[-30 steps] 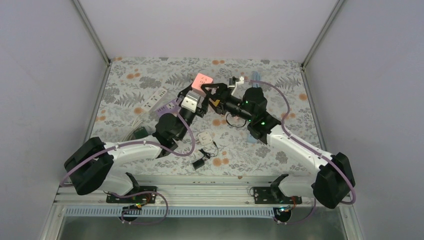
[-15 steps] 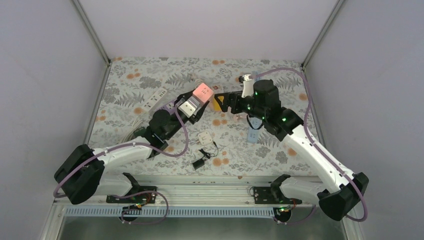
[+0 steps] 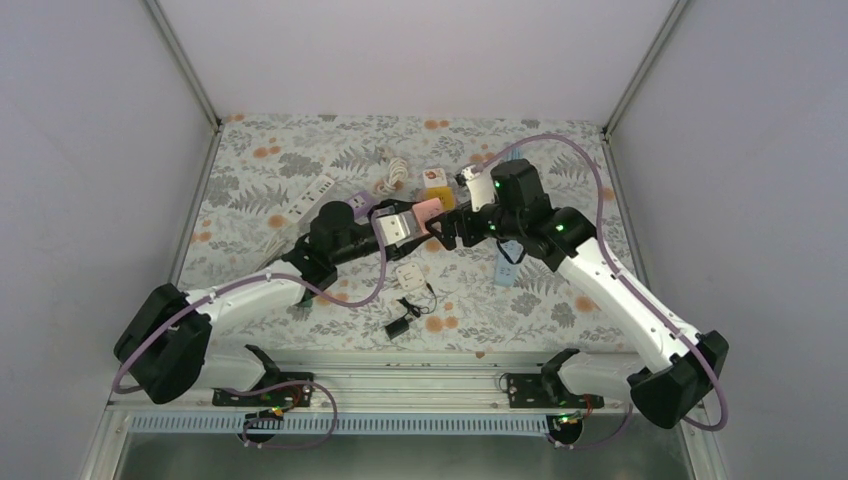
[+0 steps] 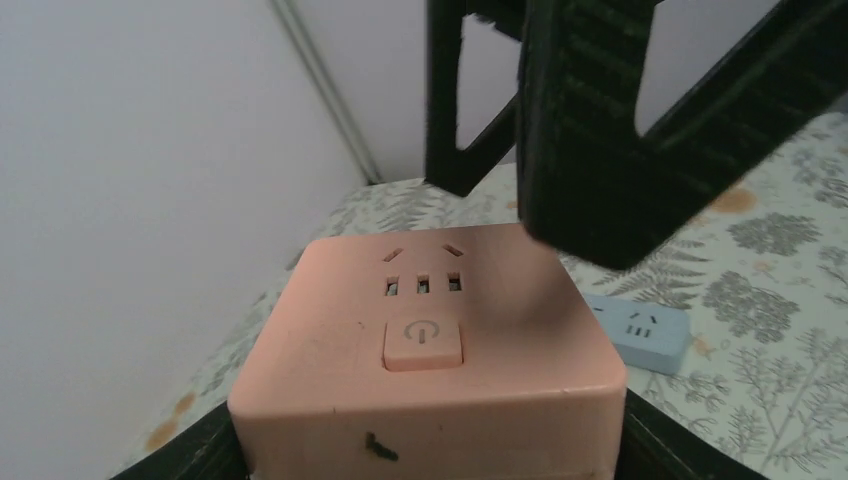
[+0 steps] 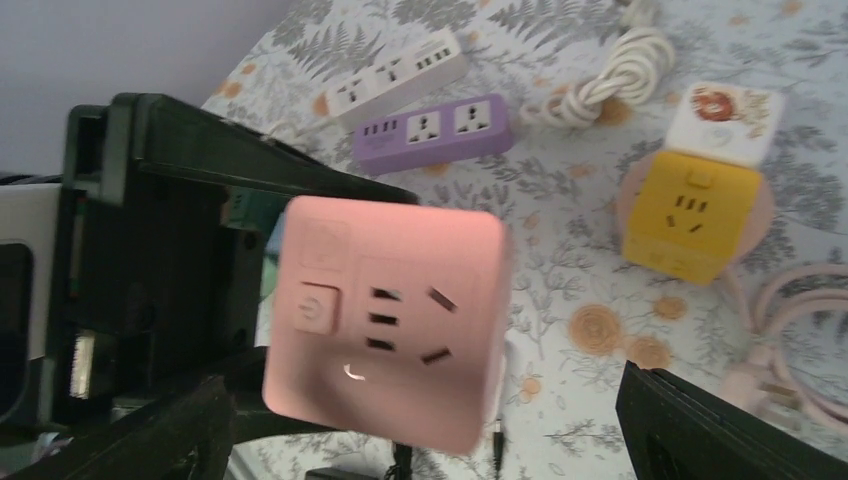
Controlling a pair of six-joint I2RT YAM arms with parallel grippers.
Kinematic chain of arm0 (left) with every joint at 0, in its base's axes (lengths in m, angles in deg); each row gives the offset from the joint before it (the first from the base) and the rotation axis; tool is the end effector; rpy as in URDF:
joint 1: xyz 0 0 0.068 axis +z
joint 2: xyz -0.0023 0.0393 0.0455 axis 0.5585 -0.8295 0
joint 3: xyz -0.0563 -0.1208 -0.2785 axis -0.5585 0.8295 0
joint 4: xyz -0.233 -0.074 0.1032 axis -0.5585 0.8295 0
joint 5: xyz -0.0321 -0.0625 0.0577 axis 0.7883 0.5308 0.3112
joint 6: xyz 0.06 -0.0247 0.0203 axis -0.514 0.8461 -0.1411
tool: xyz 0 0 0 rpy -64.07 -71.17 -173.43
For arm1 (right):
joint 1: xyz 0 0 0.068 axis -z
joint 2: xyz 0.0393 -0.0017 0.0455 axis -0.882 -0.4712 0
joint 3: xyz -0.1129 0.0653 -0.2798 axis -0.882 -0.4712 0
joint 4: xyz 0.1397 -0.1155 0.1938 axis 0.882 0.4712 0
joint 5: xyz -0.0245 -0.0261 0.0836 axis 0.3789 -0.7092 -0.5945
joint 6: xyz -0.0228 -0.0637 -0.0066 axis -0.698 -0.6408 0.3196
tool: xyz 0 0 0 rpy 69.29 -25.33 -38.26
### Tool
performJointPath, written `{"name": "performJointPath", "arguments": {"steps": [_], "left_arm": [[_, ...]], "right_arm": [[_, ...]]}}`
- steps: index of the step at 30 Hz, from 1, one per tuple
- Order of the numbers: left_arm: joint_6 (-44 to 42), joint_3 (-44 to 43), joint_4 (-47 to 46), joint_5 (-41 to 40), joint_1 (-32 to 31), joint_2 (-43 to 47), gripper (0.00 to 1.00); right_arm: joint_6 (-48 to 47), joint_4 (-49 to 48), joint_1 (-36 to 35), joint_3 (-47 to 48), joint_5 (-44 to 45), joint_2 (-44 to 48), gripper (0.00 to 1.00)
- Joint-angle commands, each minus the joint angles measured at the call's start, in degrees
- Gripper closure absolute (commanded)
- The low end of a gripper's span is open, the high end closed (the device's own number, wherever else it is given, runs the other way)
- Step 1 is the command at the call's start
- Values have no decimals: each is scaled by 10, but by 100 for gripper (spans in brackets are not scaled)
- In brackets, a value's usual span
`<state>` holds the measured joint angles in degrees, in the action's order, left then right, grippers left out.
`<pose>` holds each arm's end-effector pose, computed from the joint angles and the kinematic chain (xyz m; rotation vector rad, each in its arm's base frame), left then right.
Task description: Insert the plug
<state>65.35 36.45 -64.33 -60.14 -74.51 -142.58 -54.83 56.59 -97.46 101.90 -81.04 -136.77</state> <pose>0.2164 -0.2114 0.2906 1.1305 1.2780 -0.5373 0.2016 0.1609 0.3783 -0.6320 2.2191 0.7120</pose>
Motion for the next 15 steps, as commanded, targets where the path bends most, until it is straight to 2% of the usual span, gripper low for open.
{"name": "performJointPath", "arguments": {"steps": [1,8,15], "left_arm": [[-51,-28,29,70,1,-9,43],[-98,-38,56,63,-6,-23,42],[-117,-50,69,53,-10,-34,42]], "right_arm": [[8,-4,-3,-7,-68,-7,2],[85,1,-4,-22,-51,-27,7],[107,-17,-4,-47,-41,-48,7]]}}
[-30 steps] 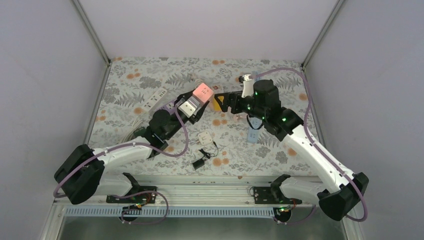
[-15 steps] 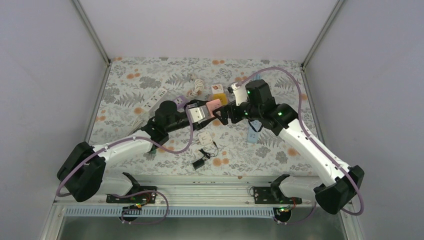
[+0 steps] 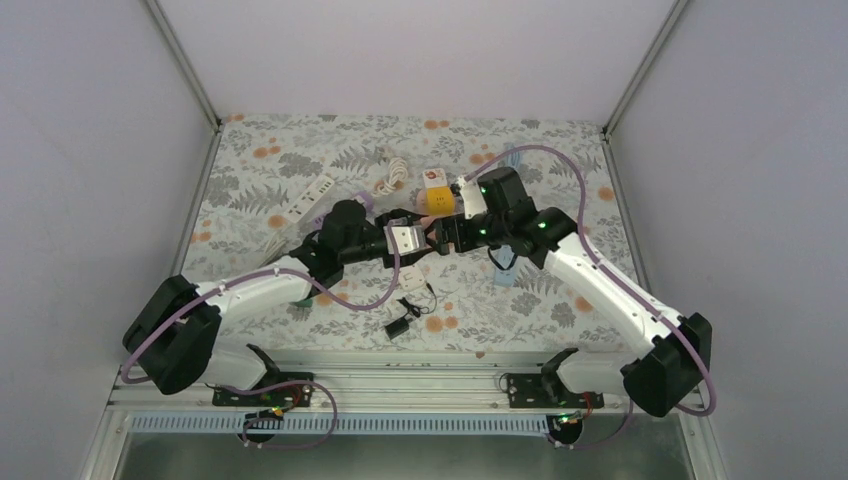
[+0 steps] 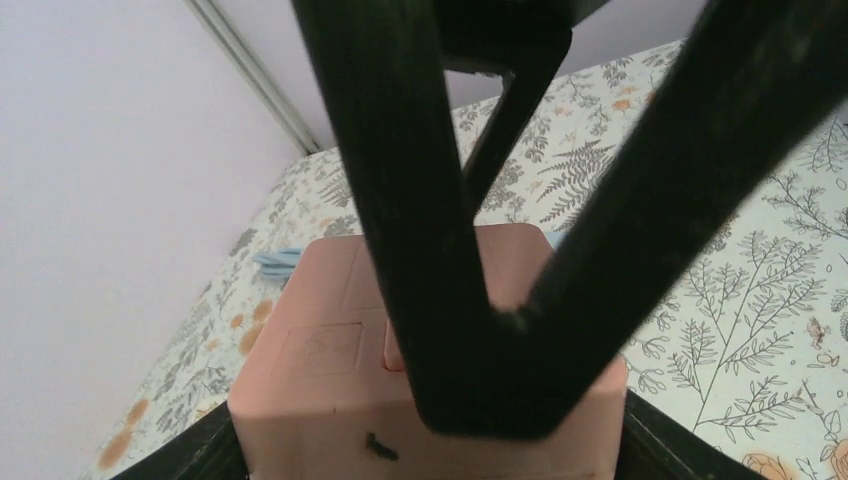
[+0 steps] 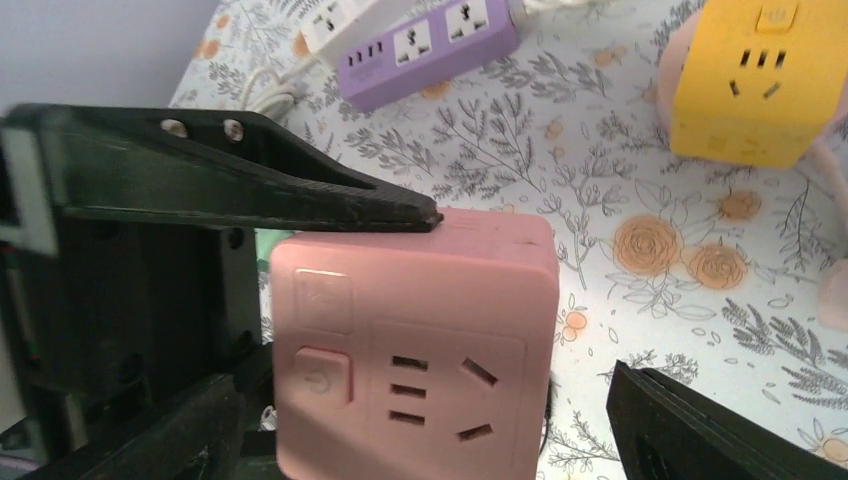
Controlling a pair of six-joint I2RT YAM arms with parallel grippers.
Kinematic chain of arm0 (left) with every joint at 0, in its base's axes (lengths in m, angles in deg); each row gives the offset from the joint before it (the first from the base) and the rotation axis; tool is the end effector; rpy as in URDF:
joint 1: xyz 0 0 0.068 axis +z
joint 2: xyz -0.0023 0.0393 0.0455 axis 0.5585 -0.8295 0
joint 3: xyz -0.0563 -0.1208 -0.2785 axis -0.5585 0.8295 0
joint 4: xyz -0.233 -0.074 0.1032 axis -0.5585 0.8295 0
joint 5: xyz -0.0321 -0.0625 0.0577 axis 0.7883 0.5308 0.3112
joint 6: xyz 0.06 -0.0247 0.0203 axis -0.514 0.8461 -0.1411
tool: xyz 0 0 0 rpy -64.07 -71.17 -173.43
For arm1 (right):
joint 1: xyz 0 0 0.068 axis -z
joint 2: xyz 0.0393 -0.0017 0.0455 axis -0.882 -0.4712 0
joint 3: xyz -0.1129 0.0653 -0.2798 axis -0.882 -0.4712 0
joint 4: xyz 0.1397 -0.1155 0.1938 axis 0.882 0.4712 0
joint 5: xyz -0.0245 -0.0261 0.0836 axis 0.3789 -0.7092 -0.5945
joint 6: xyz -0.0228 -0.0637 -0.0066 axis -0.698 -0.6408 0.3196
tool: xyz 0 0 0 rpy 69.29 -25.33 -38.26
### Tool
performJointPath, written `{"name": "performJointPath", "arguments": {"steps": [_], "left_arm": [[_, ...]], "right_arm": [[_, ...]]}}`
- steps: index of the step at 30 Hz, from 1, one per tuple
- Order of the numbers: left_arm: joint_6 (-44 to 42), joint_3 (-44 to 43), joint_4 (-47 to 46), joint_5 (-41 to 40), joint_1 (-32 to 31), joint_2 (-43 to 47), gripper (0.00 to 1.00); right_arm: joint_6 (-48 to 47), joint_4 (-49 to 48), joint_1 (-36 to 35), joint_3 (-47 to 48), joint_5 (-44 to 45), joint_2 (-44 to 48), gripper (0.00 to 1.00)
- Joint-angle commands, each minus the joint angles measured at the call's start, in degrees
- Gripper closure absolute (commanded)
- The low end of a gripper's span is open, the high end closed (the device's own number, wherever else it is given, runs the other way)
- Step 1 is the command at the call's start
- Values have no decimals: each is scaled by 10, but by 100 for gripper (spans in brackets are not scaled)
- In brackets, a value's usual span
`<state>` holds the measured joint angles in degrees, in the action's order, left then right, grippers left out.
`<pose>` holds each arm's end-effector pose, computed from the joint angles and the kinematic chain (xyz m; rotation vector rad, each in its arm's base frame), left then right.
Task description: Insert the plug
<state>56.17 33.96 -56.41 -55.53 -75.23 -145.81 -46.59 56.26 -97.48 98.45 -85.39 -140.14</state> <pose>0.2185 -0.2237 0.2735 1.3438 1.2576 -0.5214 0.2091 0.1712 0.3445 -0.5201 2.4012 0.8337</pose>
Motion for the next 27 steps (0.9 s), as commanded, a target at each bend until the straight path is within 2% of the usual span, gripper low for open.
{"name": "performJointPath", "arguments": {"steps": [1,9,12,18,21,22,24,25,26,27], "left_arm": [[-26,-25,-11,5,-3,-2,42],[-31,-38,8,-5,-12,-21,39],[-35,-45,24,-11,-20,-29,38],[-35,-40,23,-7,-24,-28,37],[-26,-38,14,-18,-25,-23,34],[-15,-35,8,-25,-25,-21,32],[12,-29,-9,-42,-24,-8,21],[26,-25,-16,-49,-24,0,14],[38,-19,-26,-58,-24,8,2],[55,-11,-38,-73,-24,17,0]], "right_arm": [[26,-14,-4,-14,8,-19,7],[47,-53,-4,-45,23,-35,8],[66,-72,-4,-52,27,-47,18],[80,-94,-4,-50,23,-63,27],[78,-101,-2,-53,24,-59,44],[78,-109,0,-56,25,-56,49],[72,-113,4,-58,24,-51,56],[69,-111,7,-56,27,-50,58],[65,-108,10,-54,29,-48,60],[60,-105,14,-52,29,-46,60]]}}
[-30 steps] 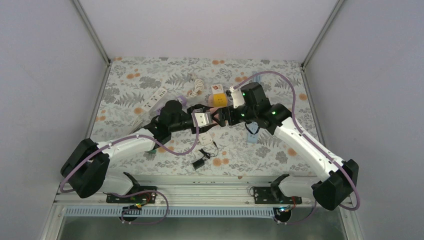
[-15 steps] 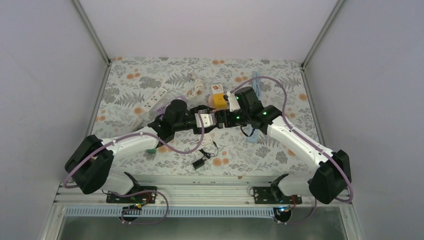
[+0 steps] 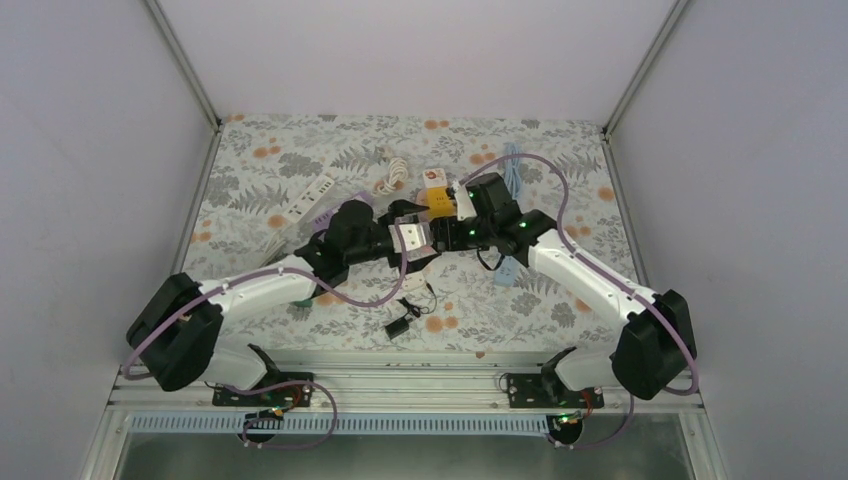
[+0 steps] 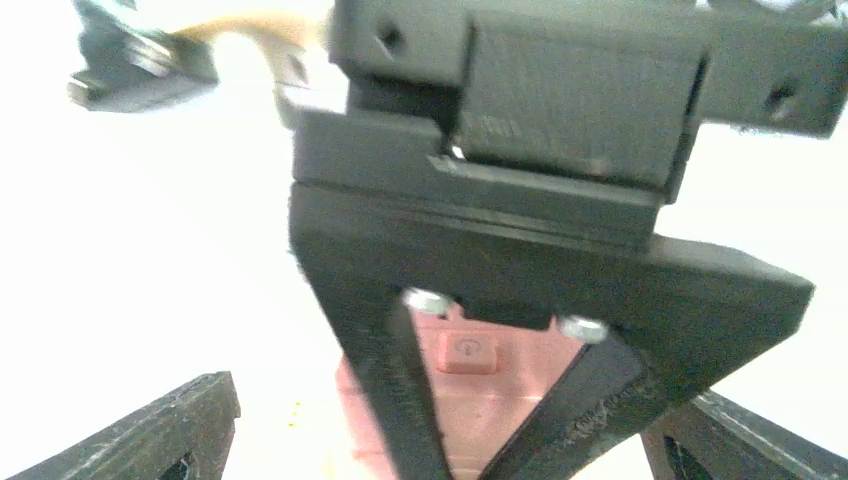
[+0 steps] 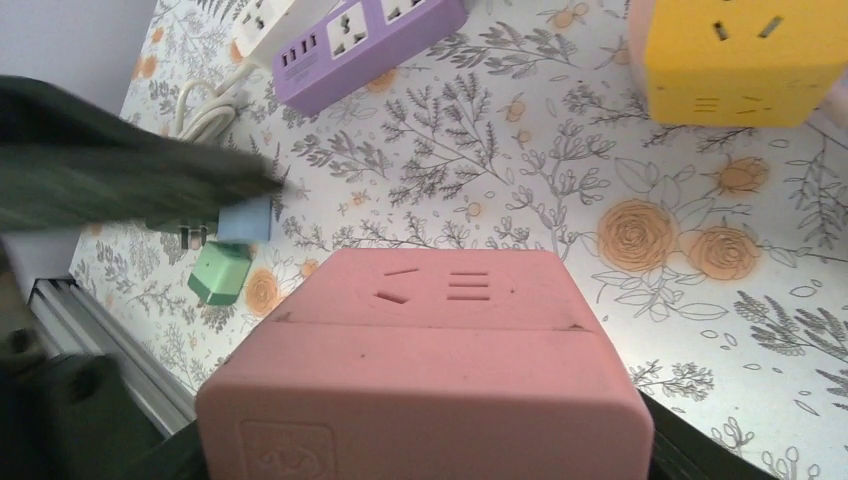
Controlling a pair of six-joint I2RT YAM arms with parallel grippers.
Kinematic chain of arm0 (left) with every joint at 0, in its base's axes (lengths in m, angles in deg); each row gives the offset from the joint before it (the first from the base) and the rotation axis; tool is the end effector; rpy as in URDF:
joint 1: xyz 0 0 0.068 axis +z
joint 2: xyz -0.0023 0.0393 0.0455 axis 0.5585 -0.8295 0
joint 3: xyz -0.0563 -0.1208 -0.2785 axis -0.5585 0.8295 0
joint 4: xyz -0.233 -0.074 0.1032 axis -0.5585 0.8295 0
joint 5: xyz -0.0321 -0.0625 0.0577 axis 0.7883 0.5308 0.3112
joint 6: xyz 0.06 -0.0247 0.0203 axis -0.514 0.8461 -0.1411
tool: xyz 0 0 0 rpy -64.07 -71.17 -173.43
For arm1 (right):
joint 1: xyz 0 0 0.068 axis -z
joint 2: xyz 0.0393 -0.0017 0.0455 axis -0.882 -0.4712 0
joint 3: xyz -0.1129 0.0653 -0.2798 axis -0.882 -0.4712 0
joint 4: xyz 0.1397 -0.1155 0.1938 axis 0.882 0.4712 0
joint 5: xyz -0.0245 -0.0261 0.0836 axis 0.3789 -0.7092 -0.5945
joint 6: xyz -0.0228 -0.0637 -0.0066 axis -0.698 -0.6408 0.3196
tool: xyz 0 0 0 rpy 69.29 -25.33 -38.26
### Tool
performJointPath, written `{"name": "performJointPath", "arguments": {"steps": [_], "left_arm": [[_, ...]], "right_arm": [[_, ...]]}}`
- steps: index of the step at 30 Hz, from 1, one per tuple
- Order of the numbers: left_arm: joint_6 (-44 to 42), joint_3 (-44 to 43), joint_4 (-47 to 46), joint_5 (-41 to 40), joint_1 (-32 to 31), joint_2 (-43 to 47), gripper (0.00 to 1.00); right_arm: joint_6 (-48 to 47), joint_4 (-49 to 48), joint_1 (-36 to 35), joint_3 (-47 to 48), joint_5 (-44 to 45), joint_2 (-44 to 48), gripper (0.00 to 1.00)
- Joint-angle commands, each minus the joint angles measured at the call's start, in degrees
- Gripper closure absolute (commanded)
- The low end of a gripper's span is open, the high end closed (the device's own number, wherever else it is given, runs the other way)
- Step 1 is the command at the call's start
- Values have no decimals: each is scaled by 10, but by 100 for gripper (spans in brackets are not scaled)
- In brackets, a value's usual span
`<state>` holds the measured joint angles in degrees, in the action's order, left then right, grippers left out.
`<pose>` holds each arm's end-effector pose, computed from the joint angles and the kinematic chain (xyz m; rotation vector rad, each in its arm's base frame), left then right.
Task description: Insert the plug
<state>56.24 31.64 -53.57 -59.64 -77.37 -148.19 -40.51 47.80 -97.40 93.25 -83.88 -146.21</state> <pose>0.2211 -0.2372 0.2691 1.3596 1.3171 -0.4892 0.2331 0.1862 0.2979 -0.3761 2.4954 0.8292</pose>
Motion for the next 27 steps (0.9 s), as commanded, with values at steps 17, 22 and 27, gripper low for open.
{"name": "performJointPath", "arguments": {"steps": [17,22,27], "left_arm": [[550,-135,341,-357,146,229,0],[531,-81,379,-435,163,311,0],[498,-57,392,-405,168,346,0]], "right_arm": [[-104,153,220,55,80,21,58],[-118,184,255,80,144,11,58],[-113,204,261,98,173,-17,57]]}}
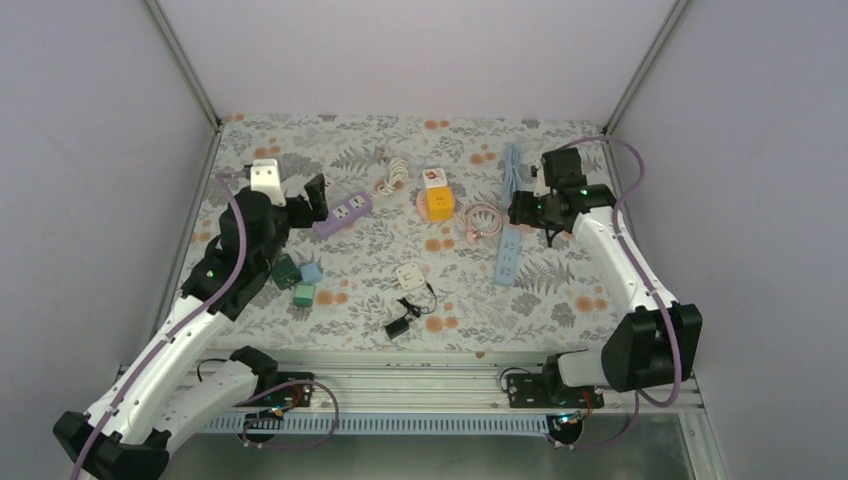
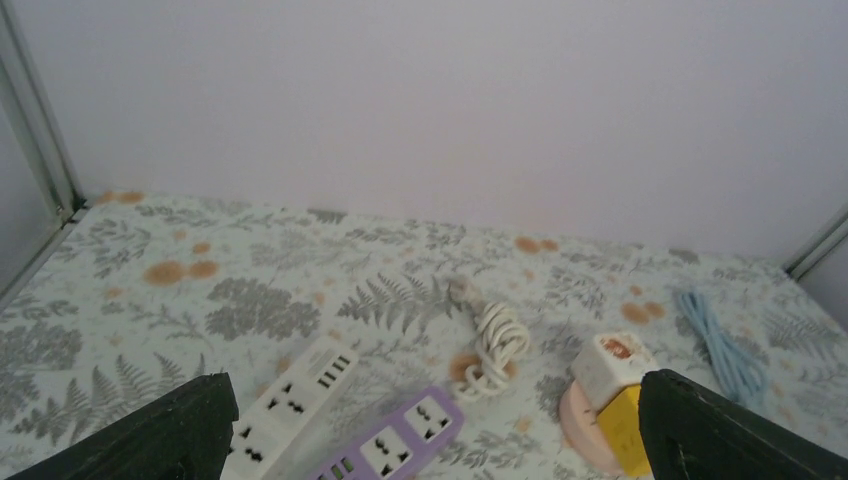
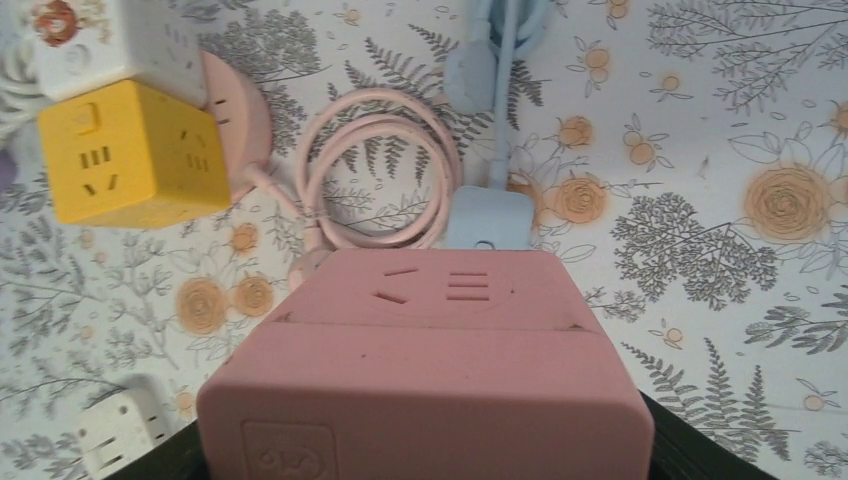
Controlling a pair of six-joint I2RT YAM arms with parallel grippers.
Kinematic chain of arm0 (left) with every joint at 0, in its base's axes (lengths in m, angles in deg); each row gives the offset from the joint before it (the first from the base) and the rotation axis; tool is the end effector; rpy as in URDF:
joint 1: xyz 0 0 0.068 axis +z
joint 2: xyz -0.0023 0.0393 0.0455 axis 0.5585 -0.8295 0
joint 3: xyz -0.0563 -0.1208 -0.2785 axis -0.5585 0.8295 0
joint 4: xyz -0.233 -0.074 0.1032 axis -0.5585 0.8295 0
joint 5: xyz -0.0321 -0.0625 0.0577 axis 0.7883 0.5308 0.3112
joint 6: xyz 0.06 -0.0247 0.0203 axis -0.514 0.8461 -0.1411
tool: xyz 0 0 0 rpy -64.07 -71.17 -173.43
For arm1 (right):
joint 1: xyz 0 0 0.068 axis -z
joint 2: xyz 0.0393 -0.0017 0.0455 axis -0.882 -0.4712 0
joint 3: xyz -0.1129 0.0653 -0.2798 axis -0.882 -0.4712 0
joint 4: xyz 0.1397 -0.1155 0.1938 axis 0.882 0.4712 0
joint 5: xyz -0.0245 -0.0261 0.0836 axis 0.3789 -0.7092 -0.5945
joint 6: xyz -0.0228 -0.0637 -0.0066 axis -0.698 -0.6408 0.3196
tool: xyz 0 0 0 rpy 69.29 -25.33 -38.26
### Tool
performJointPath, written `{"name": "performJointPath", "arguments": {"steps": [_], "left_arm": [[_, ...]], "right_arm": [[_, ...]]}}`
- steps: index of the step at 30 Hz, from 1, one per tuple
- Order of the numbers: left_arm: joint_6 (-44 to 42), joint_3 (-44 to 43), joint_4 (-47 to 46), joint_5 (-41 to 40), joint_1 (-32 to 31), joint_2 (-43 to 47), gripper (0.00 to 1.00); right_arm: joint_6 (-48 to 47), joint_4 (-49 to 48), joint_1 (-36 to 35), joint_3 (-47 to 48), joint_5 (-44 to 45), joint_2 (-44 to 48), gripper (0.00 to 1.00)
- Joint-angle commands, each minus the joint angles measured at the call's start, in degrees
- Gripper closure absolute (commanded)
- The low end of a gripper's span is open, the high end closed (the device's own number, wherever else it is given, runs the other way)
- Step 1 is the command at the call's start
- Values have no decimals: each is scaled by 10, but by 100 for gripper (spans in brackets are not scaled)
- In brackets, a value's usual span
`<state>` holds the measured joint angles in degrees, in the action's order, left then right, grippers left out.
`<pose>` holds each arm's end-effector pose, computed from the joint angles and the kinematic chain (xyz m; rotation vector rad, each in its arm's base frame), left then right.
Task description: Insert the plug
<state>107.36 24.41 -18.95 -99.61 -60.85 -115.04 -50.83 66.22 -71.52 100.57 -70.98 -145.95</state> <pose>0.1721 -0.0683 0.3820 -0.0992 1.7822 -0.2904 0.2742 0.0507 0.3151 0.0903 2.6000 0.2556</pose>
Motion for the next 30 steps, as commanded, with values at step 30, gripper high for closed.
{"name": "performJointPath", "arguments": {"steps": [30], "left_arm": [[-24,17,51,62,3,-1,0]], "right_arm": [[20,21,37,25,-44,-170,60]]}}
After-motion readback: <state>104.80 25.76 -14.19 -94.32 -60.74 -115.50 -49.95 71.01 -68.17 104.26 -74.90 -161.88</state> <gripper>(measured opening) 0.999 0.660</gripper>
